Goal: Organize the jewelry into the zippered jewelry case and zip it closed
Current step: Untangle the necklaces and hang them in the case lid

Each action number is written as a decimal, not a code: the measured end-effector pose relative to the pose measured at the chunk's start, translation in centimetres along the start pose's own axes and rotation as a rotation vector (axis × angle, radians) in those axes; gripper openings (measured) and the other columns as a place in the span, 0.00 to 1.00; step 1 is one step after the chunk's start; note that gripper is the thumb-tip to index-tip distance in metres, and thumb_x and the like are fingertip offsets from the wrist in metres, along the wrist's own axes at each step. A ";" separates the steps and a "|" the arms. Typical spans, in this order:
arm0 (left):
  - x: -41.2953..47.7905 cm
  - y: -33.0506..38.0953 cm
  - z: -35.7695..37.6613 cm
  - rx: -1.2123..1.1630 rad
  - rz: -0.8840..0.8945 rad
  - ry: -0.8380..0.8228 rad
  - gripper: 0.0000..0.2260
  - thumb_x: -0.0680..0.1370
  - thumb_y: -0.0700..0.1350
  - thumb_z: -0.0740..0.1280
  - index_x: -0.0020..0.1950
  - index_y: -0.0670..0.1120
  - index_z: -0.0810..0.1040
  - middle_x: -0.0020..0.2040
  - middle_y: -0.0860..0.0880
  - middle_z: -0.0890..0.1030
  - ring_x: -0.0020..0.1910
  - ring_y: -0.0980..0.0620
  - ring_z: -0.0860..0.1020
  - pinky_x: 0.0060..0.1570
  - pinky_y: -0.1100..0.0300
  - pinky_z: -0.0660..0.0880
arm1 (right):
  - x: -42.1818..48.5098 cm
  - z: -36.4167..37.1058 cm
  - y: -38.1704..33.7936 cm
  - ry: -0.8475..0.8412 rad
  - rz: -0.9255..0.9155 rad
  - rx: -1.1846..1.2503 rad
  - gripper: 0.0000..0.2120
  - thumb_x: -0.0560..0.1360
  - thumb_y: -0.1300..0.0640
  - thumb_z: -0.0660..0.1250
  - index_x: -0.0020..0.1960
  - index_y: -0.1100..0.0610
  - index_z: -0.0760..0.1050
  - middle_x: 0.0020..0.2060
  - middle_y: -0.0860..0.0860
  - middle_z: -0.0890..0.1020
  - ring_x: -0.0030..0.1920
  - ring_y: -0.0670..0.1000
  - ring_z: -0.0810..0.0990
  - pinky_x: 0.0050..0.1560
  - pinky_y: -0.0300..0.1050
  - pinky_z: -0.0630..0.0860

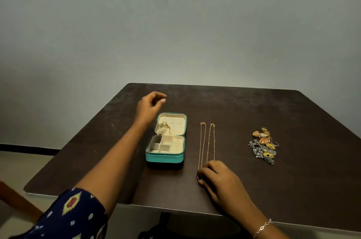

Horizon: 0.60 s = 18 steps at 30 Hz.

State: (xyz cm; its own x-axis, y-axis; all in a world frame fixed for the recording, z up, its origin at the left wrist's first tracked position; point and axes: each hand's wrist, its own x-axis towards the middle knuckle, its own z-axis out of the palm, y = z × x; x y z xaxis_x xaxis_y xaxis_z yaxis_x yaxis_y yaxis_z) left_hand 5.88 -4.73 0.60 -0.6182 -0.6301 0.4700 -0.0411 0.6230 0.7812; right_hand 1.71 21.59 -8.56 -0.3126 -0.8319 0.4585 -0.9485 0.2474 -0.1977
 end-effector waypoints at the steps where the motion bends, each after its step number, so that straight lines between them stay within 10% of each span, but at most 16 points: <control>1: 0.4 1.1 0.6 0.057 0.040 -0.066 0.06 0.76 0.38 0.66 0.51 0.42 0.79 0.47 0.48 0.81 0.48 0.53 0.77 0.49 0.60 0.73 | -0.1 0.1 0.0 0.004 -0.003 -0.010 0.10 0.72 0.48 0.57 0.46 0.50 0.75 0.42 0.45 0.76 0.41 0.46 0.76 0.35 0.35 0.73; 8: 2.1 3.6 7.3 0.541 0.165 -0.494 0.04 0.75 0.41 0.68 0.48 0.43 0.80 0.49 0.45 0.82 0.50 0.48 0.78 0.50 0.54 0.73 | -0.1 0.2 -0.2 0.014 -0.016 -0.009 0.08 0.72 0.49 0.58 0.44 0.49 0.74 0.40 0.44 0.75 0.41 0.44 0.74 0.35 0.33 0.70; 18: 3.3 2.0 12.9 0.934 0.246 -0.545 0.08 0.77 0.43 0.61 0.55 0.47 0.76 0.57 0.46 0.79 0.60 0.46 0.70 0.56 0.54 0.65 | 0.1 0.7 0.1 0.032 -0.017 -0.043 0.08 0.69 0.48 0.58 0.40 0.50 0.73 0.40 0.44 0.74 0.41 0.45 0.74 0.34 0.35 0.70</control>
State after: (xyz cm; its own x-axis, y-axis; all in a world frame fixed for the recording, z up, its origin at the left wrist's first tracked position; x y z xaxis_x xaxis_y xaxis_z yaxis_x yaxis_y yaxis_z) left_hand -6.35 0.42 -1.58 -0.9439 -0.2960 0.1465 -0.3038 0.9521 -0.0338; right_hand 1.67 21.23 -9.12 -0.2976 -0.8199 0.4891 -0.9547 0.2552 -0.1531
